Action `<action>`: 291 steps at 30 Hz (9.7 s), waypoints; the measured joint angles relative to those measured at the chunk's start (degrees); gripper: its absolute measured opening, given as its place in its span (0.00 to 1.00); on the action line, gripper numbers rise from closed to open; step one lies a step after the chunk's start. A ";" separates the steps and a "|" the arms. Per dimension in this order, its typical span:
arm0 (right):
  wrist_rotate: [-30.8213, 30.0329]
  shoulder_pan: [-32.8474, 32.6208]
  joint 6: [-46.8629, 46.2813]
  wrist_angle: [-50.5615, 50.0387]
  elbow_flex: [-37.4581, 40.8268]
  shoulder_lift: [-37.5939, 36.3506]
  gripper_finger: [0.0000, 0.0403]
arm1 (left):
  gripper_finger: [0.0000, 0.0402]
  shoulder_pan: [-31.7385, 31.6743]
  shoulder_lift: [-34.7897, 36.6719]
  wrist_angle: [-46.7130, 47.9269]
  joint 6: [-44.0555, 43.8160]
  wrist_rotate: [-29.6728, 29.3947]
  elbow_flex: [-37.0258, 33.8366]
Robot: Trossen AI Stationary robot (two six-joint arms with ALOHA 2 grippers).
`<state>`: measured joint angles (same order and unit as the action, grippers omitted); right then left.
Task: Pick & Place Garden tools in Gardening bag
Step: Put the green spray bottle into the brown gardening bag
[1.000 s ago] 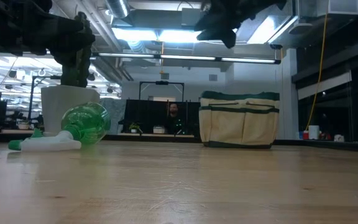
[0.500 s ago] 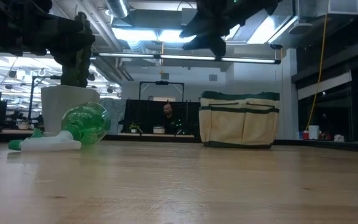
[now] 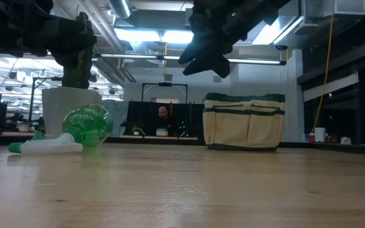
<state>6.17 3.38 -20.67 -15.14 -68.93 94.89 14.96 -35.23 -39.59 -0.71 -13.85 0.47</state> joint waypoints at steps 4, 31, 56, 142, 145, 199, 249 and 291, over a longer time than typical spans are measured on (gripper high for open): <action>0.00 -1.13 0.05 0.66 0.02 0.60 0.41 | 0.45 -0.02 -0.02 0.02 0.00 0.00 0.00; -0.22 -6.27 14.77 -1.14 0.00 0.62 0.41 | 0.45 -0.01 0.00 0.02 0.00 0.02 0.00; 0.48 -10.20 25.12 -3.58 0.00 0.60 0.41 | 0.45 -0.02 -0.02 0.02 0.00 0.00 0.00; 5.78 -18.27 22.58 32.46 21.93 0.90 0.41 | 0.45 0.00 0.00 -2.64 -25.55 1.70 0.00; 3.90 -18.27 22.60 32.78 22.18 0.90 0.41 | 0.45 -0.01 -0.01 -2.28 -25.55 1.60 0.00; 8.90 -7.78 23.50 50.76 22.16 20.77 0.41 | 0.45 8.24 -29.25 61.33 -19.54 -6.62 40.63; 8.92 -8.02 23.02 50.52 22.16 20.73 0.41 | 0.45 8.17 -30.88 87.06 -24.44 -3.21 40.26; 8.92 -8.02 23.04 50.08 22.16 20.73 0.41 | 0.45 8.17 -47.83 82.07 -13.96 -14.26 36.32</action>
<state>15.09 -4.64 2.37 34.94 -46.76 115.61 23.13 -83.06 42.47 -14.67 -28.10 36.79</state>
